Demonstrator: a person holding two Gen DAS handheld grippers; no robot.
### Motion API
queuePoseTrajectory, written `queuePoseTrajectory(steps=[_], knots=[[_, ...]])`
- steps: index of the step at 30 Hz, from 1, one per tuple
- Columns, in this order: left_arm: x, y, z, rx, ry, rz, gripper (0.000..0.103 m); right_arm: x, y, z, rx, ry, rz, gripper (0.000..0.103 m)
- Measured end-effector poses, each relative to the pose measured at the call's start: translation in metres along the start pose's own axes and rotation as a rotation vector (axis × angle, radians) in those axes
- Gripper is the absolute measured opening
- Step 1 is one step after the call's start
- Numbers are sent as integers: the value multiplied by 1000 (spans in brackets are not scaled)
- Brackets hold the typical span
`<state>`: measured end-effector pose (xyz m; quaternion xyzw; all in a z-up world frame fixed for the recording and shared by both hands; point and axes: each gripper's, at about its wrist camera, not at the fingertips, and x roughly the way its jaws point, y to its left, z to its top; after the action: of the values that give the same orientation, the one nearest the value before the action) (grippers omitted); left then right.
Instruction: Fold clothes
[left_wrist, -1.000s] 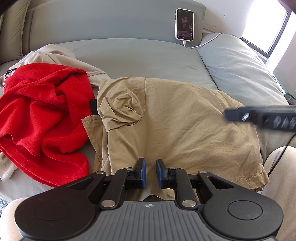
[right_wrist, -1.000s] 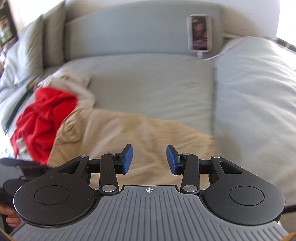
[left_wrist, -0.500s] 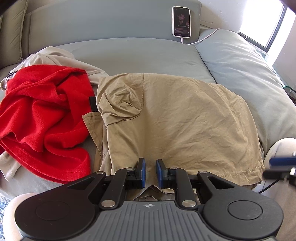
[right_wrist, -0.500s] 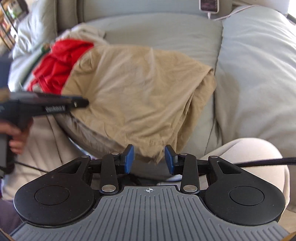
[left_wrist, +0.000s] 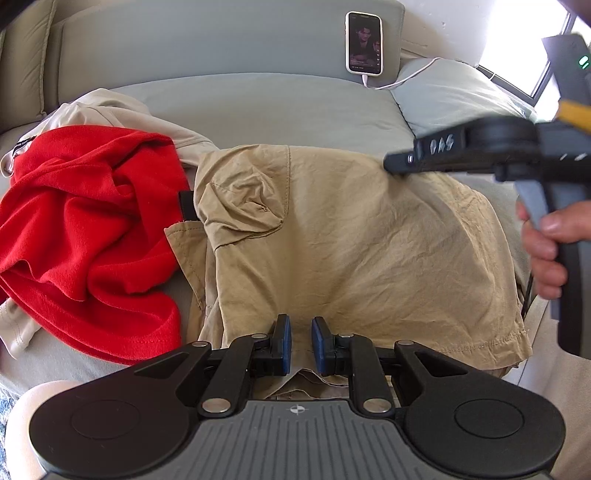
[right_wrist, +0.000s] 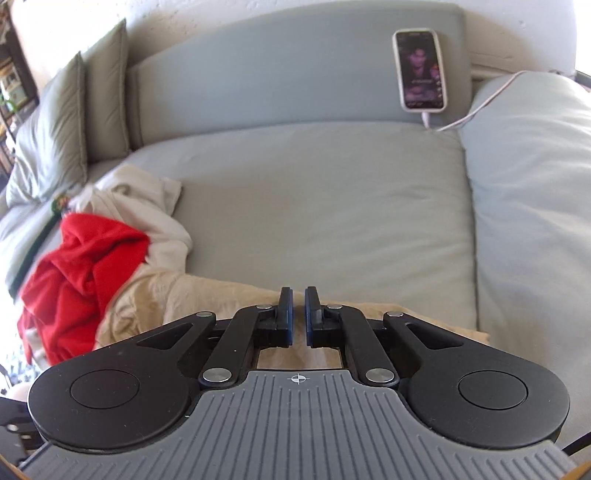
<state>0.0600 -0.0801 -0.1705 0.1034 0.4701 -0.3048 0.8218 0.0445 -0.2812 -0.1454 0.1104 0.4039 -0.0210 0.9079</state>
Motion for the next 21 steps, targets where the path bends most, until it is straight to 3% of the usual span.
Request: queuePoseTrajectory(steps=[3,5,8,11,13,14,16,21], knots=[[0,0,0,2,-1,-1,18,4,-24,-10,48,15,-79,0],[0,0,0,5,-2,0,18,0,-49,-16,93,29,-250,0],[1,0,-1,4,-7,-1,18,-10,-105,-28,276,116,-325,3],[0,1,-2,-6,-12,-4,18,-39,-130,-32,396,115,-221,8],[0,1,-2,-8,-14,-5,18,-63,-124,-31,376,81,-174,12],[0,1,-3,-7,-15,-5,18,-73,-120,-33,377,73,-150,18],[-1,1,-3,-5,-17,-7,18,-93,-111,-40,396,62,-101,48],[-1,3,-3,5,-15,-22,18,-123,-90,-71,480,77,15,54]])
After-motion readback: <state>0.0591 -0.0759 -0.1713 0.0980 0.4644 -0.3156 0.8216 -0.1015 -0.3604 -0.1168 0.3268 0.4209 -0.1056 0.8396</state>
